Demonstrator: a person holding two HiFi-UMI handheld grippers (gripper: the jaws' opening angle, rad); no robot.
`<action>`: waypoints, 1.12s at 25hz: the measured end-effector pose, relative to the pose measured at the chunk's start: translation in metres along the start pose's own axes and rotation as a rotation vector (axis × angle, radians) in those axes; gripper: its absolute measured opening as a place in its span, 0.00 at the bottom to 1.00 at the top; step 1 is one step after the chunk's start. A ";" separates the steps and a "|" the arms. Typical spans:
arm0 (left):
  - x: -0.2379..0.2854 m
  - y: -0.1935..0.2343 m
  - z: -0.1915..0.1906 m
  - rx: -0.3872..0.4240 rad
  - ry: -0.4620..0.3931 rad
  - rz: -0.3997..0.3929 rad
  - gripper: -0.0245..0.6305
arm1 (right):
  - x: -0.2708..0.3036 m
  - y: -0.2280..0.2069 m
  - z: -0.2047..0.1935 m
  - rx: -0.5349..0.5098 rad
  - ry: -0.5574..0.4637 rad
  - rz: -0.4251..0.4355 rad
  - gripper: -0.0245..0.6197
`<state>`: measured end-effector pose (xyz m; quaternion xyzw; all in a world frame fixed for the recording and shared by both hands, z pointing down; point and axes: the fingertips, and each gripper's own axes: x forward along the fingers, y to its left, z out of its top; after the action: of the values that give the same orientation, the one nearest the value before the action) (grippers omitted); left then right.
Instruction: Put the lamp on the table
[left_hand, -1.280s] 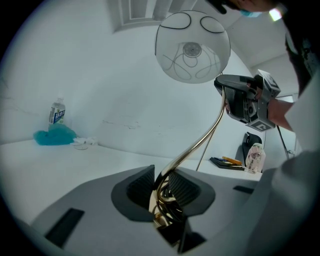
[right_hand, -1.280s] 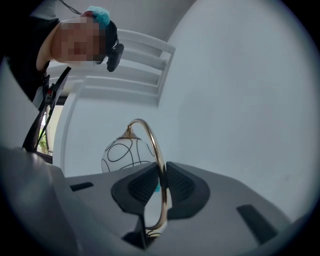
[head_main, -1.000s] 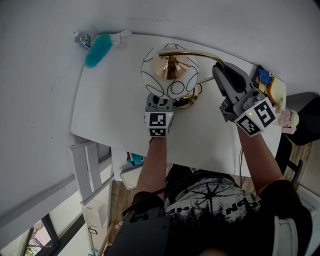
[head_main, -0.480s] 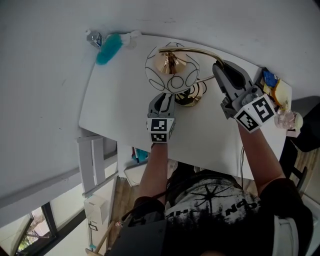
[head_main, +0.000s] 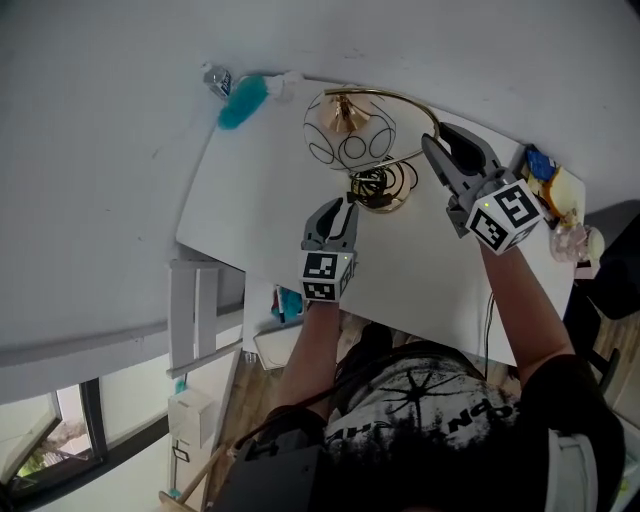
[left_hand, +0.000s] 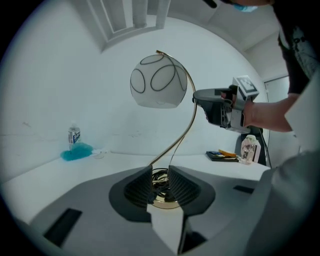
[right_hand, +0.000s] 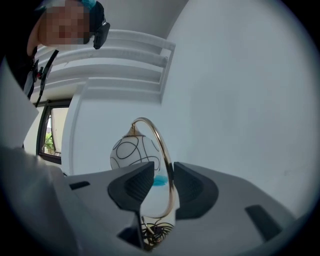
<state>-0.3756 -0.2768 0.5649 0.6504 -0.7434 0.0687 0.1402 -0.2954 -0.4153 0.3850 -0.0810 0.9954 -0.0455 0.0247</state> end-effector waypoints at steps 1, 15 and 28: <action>-0.005 -0.004 0.001 -0.014 0.001 -0.008 0.19 | -0.005 0.002 -0.002 -0.001 0.006 -0.004 0.23; -0.069 -0.070 0.075 -0.032 -0.110 -0.078 0.18 | -0.118 0.029 -0.010 -0.036 0.065 -0.026 0.17; -0.124 -0.121 0.125 -0.080 -0.209 -0.189 0.06 | -0.161 0.103 -0.010 0.001 0.082 0.119 0.08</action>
<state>-0.2573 -0.2124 0.3991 0.7149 -0.6917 -0.0425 0.0934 -0.1535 -0.2868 0.3918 -0.0198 0.9986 -0.0478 -0.0131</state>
